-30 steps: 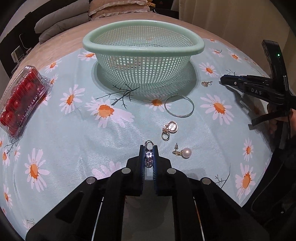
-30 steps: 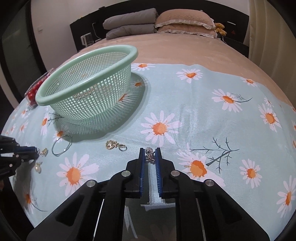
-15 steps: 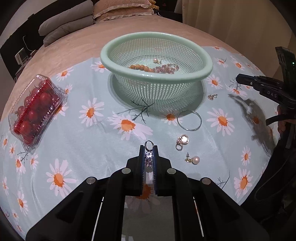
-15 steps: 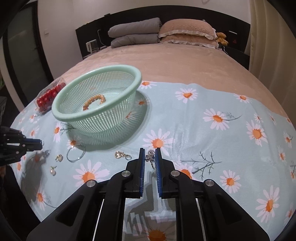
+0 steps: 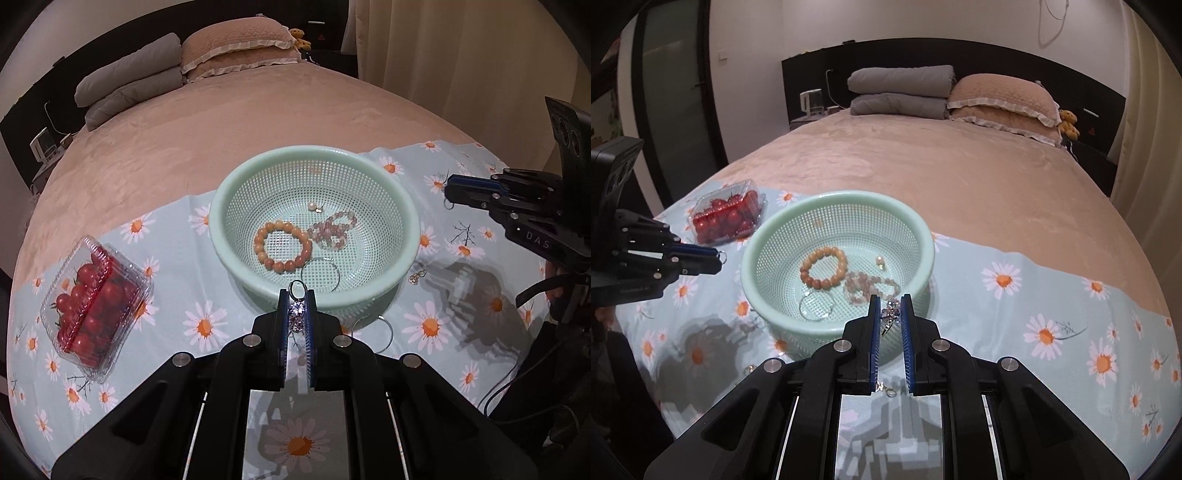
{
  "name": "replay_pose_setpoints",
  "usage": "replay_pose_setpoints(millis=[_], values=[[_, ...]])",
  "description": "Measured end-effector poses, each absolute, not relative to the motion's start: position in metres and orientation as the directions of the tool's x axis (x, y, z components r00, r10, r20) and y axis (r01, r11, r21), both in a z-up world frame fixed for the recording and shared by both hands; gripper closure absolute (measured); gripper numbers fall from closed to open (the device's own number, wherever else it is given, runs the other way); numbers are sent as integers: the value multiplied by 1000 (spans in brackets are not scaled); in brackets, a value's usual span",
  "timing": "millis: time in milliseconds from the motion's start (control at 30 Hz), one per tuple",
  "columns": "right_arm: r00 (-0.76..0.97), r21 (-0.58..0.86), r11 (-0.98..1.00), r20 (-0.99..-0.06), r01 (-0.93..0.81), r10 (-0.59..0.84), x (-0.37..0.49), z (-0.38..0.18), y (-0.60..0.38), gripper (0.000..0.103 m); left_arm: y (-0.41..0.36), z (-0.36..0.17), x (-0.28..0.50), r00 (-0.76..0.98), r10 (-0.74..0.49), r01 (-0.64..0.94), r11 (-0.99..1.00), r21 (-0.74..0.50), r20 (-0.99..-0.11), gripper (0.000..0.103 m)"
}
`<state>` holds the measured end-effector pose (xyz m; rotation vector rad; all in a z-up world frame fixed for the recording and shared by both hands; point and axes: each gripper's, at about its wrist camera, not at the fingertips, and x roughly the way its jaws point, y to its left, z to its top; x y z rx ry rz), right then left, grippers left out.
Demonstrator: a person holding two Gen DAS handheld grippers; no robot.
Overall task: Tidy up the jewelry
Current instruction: 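Carry the crystal earring into the basket with the left tool while the right tool drops its charm in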
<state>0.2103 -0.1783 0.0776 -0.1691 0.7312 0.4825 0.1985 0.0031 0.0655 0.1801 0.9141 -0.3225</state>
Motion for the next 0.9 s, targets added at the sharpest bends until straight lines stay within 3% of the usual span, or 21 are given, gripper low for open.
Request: replay_pose_setpoints(millis=[267,633,900], values=[[622,6,859,-687,-513,376,242,77,-148,93,-15,69,230,564,-233,393,920,9,-792,95],[561,35,841,-730,-540,391,275,41,-131,93,-23,26,273,492,-238,410,912,-19,-837,95],[582,55,847,-703,-529,409,278,37,-139,90,-15,21,280,514,-223,380,925,-13,-828,94]])
